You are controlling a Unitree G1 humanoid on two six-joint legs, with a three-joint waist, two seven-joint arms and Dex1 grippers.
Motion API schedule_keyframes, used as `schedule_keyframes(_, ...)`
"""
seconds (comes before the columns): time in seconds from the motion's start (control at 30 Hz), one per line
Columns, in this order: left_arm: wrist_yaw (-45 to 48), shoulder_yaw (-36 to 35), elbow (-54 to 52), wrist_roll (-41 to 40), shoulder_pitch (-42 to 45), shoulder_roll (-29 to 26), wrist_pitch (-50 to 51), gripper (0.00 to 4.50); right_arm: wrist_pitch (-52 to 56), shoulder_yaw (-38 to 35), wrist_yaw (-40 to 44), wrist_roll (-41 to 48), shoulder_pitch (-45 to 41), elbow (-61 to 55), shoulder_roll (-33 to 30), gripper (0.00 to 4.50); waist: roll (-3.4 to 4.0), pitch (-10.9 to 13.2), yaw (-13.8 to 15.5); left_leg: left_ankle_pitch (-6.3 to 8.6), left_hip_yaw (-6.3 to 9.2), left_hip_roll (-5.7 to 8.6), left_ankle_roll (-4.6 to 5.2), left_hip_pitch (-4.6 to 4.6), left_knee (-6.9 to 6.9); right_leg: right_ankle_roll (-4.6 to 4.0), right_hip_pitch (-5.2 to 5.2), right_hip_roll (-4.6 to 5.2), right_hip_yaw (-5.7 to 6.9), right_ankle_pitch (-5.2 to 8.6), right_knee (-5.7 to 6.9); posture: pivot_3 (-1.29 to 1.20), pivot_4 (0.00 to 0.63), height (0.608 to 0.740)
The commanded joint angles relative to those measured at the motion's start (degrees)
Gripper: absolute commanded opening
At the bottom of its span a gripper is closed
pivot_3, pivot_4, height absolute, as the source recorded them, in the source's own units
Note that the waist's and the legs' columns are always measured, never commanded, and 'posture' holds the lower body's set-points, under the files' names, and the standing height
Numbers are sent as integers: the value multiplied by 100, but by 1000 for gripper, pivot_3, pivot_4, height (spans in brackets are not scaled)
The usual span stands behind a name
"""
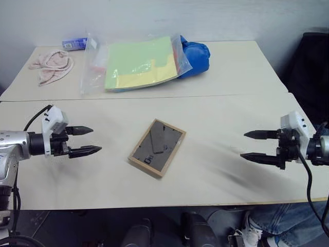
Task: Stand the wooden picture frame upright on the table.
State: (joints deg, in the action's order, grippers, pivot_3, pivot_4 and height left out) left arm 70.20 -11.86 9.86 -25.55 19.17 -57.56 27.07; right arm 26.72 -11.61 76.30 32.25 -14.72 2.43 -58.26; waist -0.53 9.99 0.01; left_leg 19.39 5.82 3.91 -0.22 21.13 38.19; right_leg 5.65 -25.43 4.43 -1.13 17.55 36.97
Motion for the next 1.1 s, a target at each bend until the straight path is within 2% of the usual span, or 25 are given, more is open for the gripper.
schedule_keyframes(0.03, 1, 72, -124, 97, 93, -44, -91, 4500, 59, -224, -189, 149, -26, -149, 155, 4465, 0, 0, 0, 0, 0, 0, 0, 0, 1, 0, 0, 0, 0, 0, 1, 0, 150, 740)
schedule_keyframes(0.27, -159, 88, -230, 125, -26, 106, -119, 4500, 153, -345, -571, 170, 276, -548, 330, 4465, 1, 0, 0, 0, -1, 0, -1, 1, 1, 0, -5, -1, -2, 0, 6, 0, 150, 740)
schedule_keyframes(0.4, -168, 424, 134, 428, 275, 281, -501, 4500, -158, -77, -743, -178, 303, -724, 357, 4465, 1, 0, 3, 0, -2, 0, -1, 0, 4, 0, -4, -1, -2, 0, 10, 0, 150, 740)
schedule_keyframes(0.5, -48, 878, 425, 789, 622, 438, -838, 3904, -426, 285, -752, -483, 149, -783, 417, 3870, 1, 0, 4, 0, -3, 3, -1, 0, 9, 0, -4, 0, -1, 0, 13, 0, 150, 740)
schedule_keyframes(0.63, 210, 1595, 879, 1343, 1139, 729, -1352, 2685, -716, 940, -707, -923, -93, -945, 575, 2490, 0, 0, 5, 0, -4, 6, 0, 2, 11, 2, -5, 0, 1, -1, 13, 0, 150, 740)
schedule_keyframes(0.87, 181, 2270, 1749, 1909, 1990, 1711, -1900, 566, -1223, 2081, -931, -1825, -1135, -219, 1501, 158, -1, -1, -6, 0, -1, 8, -1, 13, 39, 3, -8, 0, 54, -1, 24, 0, 150, 740)
schedule_keyframes(0.93, 333, 2315, 1647, 1844, 1989, 1870, -1799, 38, -1325, 2256, -977, -2004, -1357, 20, 1717, 0, -1, -1, -9, 1, 0, 9, 0, 13, 46, 3, -8, 1, 56, -1, 39, 0, 150, 740)
schedule_keyframes(1.03, 488, 2350, 1404, 1775, 1919, 1980, -1543, 38, -1534, 2412, -1202, -2347, -1596, 362, 1954, 0, -1, -1, -13, 2, 3, 9, 0, 16, 54, 3, -8, 3, 62, -1, 46, 0, 150, 740)
schedule_keyframes(1.1, 555, 2431, 641, 1516, 1643, 2045, -764, 38, -1620, 2488, -1373, -2536, -1792, 620, 2118, 0, 0, -1, -17, 2, 4, 9, 0, 17, 59, 3, -8, 3, 62, -1, 47, 0, 150, 740)
